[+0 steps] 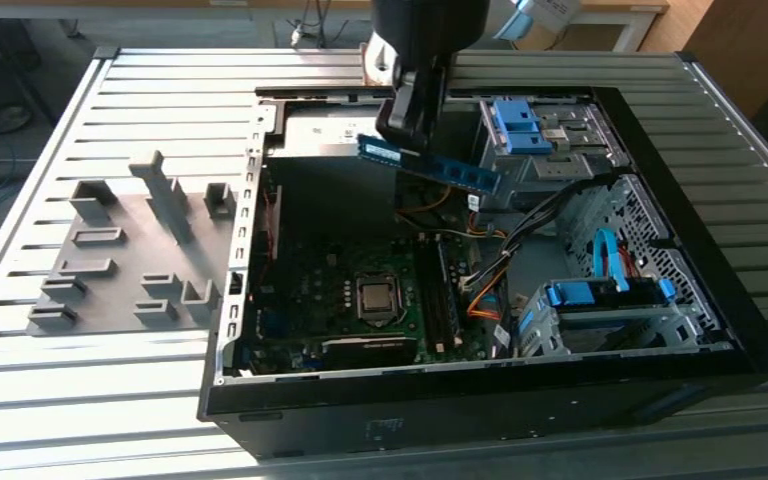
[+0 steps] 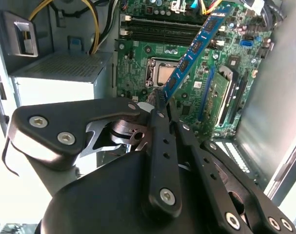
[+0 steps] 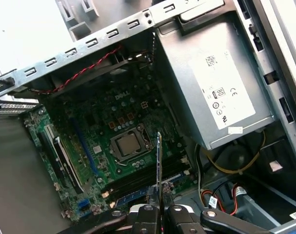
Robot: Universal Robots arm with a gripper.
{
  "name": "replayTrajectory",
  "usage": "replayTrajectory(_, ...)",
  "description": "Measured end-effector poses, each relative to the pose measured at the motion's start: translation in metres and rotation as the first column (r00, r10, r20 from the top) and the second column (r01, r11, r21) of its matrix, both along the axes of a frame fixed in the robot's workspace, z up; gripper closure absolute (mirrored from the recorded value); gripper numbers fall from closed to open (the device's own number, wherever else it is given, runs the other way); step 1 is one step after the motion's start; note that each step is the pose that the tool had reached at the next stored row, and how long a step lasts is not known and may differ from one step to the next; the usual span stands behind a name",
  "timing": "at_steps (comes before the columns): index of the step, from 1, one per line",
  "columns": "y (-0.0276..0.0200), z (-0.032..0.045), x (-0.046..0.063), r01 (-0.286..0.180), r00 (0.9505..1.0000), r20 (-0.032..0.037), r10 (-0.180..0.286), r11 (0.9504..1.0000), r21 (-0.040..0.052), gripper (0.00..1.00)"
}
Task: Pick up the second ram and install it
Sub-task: 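Insert the second ram into the second slot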
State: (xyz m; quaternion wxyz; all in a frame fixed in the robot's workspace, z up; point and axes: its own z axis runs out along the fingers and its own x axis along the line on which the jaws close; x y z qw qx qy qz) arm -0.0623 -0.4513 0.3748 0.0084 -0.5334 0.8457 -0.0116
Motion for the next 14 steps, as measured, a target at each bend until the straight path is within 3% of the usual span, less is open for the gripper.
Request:
replayTrajectory(7, 0.0, -0.0004, 0.0001, 0.08, 0.9968, 0.0, -0.08, 0.9968, -0.0003, 0.86)
replayTrajectory(14, 0.0, -0.0008, 0.0002, 0.161, 0.987, 0.0, -0.161, 0.987, -0.0005, 0.86)
